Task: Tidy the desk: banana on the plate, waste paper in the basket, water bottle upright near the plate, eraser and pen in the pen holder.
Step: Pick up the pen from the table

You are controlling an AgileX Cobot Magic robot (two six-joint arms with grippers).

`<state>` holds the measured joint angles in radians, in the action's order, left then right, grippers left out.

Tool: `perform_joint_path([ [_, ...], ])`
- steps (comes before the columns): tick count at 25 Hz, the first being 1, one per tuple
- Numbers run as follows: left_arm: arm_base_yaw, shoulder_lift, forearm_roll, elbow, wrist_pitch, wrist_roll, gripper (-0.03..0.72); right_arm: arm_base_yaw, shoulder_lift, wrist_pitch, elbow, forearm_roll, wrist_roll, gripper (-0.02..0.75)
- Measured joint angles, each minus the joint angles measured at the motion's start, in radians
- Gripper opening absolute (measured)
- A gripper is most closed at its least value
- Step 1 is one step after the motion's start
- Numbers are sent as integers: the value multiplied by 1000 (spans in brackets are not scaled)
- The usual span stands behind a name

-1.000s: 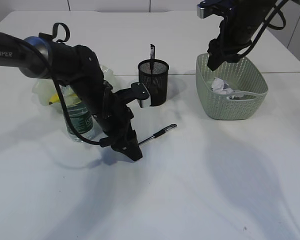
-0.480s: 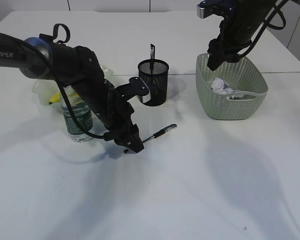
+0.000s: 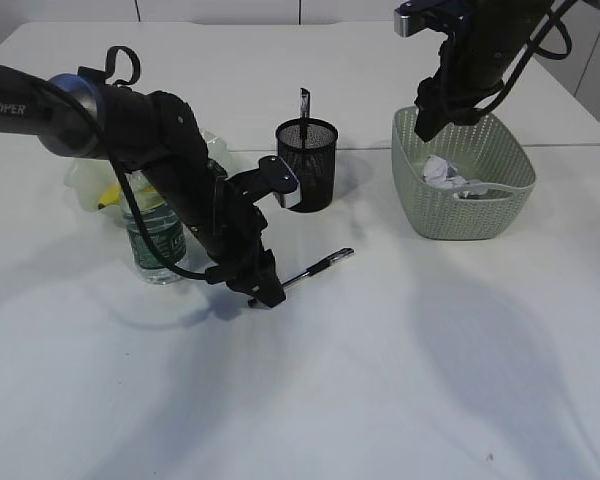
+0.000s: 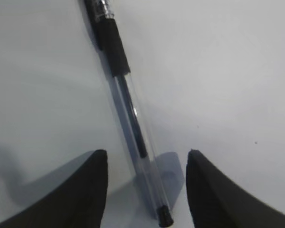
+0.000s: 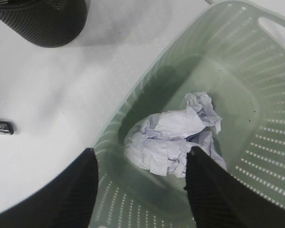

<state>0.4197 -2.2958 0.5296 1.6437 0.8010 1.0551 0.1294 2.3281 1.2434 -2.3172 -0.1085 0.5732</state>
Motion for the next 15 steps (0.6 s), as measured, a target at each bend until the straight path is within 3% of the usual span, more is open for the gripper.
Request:
perform_joint_path([
  [15,0,0,-32,5,86,-7,352,0,0,0,0,0,0,442],
])
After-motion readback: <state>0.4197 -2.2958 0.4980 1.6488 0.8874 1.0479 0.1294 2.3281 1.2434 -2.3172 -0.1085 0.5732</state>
